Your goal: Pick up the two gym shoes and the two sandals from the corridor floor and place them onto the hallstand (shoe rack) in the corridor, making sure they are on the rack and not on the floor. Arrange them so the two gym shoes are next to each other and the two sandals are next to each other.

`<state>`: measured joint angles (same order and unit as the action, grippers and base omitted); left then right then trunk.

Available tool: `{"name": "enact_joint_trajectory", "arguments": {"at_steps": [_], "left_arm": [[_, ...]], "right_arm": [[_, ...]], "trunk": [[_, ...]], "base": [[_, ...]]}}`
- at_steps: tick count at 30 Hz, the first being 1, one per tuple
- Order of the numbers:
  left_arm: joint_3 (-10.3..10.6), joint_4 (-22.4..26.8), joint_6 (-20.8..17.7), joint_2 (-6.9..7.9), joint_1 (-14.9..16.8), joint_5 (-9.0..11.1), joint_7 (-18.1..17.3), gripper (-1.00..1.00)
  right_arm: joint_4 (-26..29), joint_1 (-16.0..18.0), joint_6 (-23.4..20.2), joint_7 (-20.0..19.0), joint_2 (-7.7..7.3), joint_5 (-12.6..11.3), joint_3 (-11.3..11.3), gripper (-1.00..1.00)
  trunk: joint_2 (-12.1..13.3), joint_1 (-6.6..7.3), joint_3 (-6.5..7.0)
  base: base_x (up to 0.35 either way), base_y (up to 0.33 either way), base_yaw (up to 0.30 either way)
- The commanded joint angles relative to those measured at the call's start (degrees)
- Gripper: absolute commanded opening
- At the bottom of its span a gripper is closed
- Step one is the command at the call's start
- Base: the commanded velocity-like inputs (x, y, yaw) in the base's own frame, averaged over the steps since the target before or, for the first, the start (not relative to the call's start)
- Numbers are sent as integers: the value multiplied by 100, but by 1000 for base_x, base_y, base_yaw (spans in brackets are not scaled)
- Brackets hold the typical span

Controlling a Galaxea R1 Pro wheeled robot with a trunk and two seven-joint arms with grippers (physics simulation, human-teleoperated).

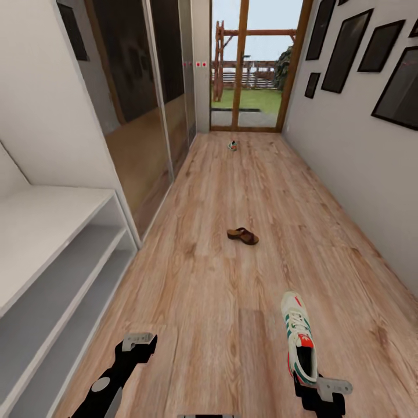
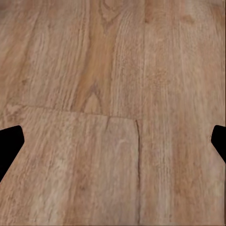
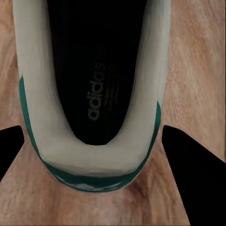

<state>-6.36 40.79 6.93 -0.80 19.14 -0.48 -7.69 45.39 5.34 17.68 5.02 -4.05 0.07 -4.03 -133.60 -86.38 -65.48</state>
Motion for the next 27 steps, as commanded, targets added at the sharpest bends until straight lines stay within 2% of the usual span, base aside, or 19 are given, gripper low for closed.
{"name": "enact_joint_trajectory", "arguments": {"at_steps": [1,12,22,27], "left_arm": [[-41,-1,10,-8,2,-5,-56,100],[-41,-1,10,-5,2,-5,-57,100],[-41,-1,10,1,2,-5,-57,100],[-41,1,10,1,2,-5,-62,100]], "right_arm": [[-4,5,16,17,-2,2,7,-100],[-10,3,16,17,0,2,8,-100],[-5,3,16,17,-1,2,7,-100],[-4,2,16,17,-1,2,7,-100]], "trunk": [[-1,-3,-4],[-1,-3,-4],[-1,-3,-4],[-1,-3,-4]], "base": [[339,0,-278],[339,0,-270],[339,1,-39],[339,61,-170]]}}
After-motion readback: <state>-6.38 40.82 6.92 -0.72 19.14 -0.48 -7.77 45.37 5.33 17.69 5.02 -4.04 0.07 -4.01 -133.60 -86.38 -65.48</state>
